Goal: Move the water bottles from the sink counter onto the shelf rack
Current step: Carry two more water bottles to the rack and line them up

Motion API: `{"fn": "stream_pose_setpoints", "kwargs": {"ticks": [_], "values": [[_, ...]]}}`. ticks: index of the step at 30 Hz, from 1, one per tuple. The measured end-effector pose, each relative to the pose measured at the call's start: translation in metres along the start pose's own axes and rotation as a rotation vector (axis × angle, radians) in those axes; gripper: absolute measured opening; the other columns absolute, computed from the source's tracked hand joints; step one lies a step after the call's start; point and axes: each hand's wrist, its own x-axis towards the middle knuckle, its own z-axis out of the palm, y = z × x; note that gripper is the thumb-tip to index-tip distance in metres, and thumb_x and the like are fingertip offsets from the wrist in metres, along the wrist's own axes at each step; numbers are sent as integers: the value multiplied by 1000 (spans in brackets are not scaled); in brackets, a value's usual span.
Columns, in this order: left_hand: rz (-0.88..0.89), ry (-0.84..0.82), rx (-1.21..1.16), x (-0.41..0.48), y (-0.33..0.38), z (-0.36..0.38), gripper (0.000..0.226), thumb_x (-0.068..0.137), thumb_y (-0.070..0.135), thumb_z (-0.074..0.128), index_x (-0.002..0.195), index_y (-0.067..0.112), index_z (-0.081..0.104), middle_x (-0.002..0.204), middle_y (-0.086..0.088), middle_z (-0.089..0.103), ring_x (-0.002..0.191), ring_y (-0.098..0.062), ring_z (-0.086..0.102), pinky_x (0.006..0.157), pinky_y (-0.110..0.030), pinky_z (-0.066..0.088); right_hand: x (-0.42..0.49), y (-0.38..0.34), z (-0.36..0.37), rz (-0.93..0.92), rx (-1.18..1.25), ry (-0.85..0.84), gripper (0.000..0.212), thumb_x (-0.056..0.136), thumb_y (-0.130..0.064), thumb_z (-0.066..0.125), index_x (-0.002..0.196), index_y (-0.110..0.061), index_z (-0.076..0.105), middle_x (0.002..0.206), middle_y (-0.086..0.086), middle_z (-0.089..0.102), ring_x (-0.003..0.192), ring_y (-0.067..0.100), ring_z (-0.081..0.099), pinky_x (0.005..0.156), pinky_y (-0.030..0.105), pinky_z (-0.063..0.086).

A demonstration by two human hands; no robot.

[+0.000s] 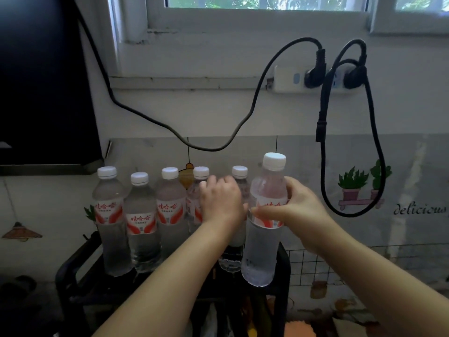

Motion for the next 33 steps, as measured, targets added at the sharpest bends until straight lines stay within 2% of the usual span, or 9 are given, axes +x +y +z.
{"fn": "stream_pose_setpoints", "kwargs": {"ticks": [3,6,10,13,16,18,24,30,33], "values": [[10,57,42,0,-5,5,76,84,46,59,140,8,24,129,-11,56,127,-28,41,108,-42,24,6,7,0,2,3,1,51,61,-5,82,97,-29,55,99,-1,66,90,14,65,73,26,52],[83,133,84,0,-11,8,91,86,46,55,150,17,-3,145,-12,35,137,-30,26,114,-46,15,12,14,1,7,-10,3,52,63,-4,81,102,-26,55,99,-2,66,90,14,65,72,25,52],[152,96,124,4,-12,6,82,89,43,52,151,21,4,159,-5,10,146,-28,7,117,-50,4,22,24,4,15,-44,33,53,60,-7,82,103,-25,56,100,-1,67,92,15,65,81,34,55],[152,86,111,6,-14,6,76,91,42,49,151,22,6,159,2,15,147,-25,8,117,-52,0,27,32,6,16,-44,36,49,60,-7,83,91,-33,55,98,-3,66,90,13,64,78,29,53],[152,75,74,7,-15,6,76,90,40,51,150,23,8,159,4,16,147,-21,13,117,-54,-3,29,42,7,40,-60,12,53,60,-10,83,102,-27,55,100,-4,66,92,12,63,78,28,53],[151,69,44,7,-16,6,76,89,40,52,150,24,9,159,5,17,147,-19,16,117,-53,-5,30,47,6,50,-60,4,51,60,-11,84,100,-27,56,100,-3,67,92,13,64,79,29,54],[168,57,6,7,-20,7,81,86,41,55,150,26,9,159,7,15,147,-18,16,116,-52,-9,34,55,8,19,-38,-28,44,65,-4,79,87,-33,56,90,-8,68,77,2,67,62,14,51],[184,40,-24,6,-23,4,86,81,39,57,150,28,8,159,7,15,147,-19,13,117,-50,-10,32,61,13,-11,-70,-41,48,68,-8,79,104,-29,55,92,-10,67,84,4,65,62,8,52],[192,19,-51,4,-25,0,88,81,39,58,151,29,6,160,8,12,148,-19,10,117,-48,-12,30,62,13,-12,-70,-66,54,68,-10,80,112,-28,55,99,-8,68,89,3,65,71,13,53]]}}
